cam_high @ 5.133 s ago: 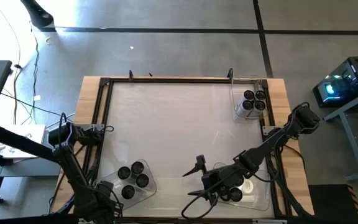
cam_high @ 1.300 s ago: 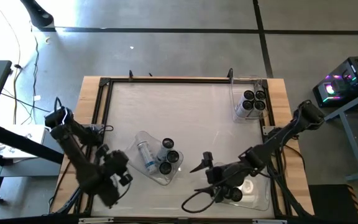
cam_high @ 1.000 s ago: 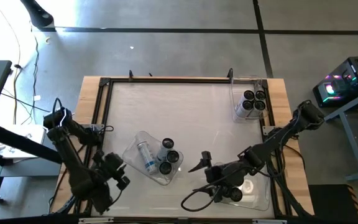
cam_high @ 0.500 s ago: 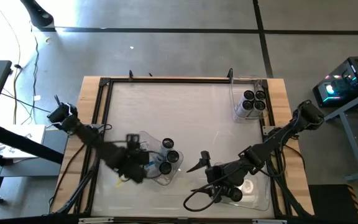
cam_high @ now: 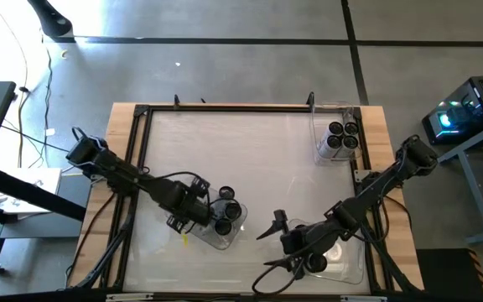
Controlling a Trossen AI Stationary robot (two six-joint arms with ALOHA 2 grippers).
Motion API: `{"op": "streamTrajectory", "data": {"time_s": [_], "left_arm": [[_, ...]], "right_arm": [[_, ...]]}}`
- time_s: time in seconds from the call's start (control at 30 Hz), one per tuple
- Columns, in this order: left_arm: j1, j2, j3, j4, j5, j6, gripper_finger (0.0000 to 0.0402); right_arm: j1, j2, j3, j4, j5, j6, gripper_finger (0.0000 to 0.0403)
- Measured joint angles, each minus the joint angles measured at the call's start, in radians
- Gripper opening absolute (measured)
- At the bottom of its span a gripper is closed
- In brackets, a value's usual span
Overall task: Sort soda cans
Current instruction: Adjust the white-blue soda can in the bottom left transparent bin
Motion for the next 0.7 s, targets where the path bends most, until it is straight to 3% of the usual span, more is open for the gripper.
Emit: {"op": "streamTrajectory", "data": {"time_s": [0.2, 0.7], "left_arm": [[0.002, 0.000, -0.080, 0.091, 0.029, 0.194, 0.0274], [0.003, -0.010, -0.231, 0.233, 0.030, 0.356, 0.0273]], "right_arm": [[0.001, 0.000, 0.000, -0.005, 0.000, 0.042, 0.0318], [0.008, 0.000, 0.000, -0.012, 0.019, 0.080, 0.0318]]}}
